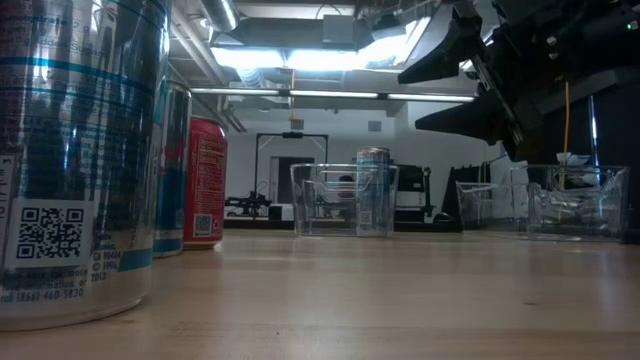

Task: Sort soda cans
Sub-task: Put the blue soda can into the middle transparent bin

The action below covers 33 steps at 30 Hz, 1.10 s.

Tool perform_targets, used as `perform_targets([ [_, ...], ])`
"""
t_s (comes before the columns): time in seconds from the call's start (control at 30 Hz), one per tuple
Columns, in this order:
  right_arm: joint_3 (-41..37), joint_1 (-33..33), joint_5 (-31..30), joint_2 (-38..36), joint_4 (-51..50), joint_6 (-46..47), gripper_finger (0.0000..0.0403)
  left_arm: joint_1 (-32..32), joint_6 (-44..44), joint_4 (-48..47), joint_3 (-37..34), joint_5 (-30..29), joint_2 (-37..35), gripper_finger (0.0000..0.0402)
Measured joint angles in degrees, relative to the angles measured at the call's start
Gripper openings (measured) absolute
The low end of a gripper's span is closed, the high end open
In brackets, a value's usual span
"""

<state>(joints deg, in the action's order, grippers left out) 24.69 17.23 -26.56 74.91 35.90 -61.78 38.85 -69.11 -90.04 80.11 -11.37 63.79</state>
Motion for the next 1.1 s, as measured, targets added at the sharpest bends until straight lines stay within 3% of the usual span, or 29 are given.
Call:
perform_targets([
  [0.17,0.0,0.0,0.0,0.0,0.4,-0.2,0.0310,-4.4,7.3,0.0,3.8,-3.5,0.0,0.0229],
  [0.4,0.0,0.0,0.0,0.0,0.4,-0.2,0.0310,-14.5,20.9,3.8,6.5,-12.7,0.1,0.0229],
  [0.67,0.0,0.0,0.0,0.0,0.4,-0.3,0.0310,-29.0,41.6,16.7,6.5,-12.9,3.3,0.0229],
  [0.97,0.0,0.0,0.0,0.0,-0.1,-0.5,0.0310,-43.8,59.3,31.5,6.5,-11.8,12.4,0.0229],
  [1.1,0.0,0.0,0.0,0.0,-0.7,-0.8,0.0310,-50.1,64.4,38.1,6.5,-7.0,16.9,0.0229],
])
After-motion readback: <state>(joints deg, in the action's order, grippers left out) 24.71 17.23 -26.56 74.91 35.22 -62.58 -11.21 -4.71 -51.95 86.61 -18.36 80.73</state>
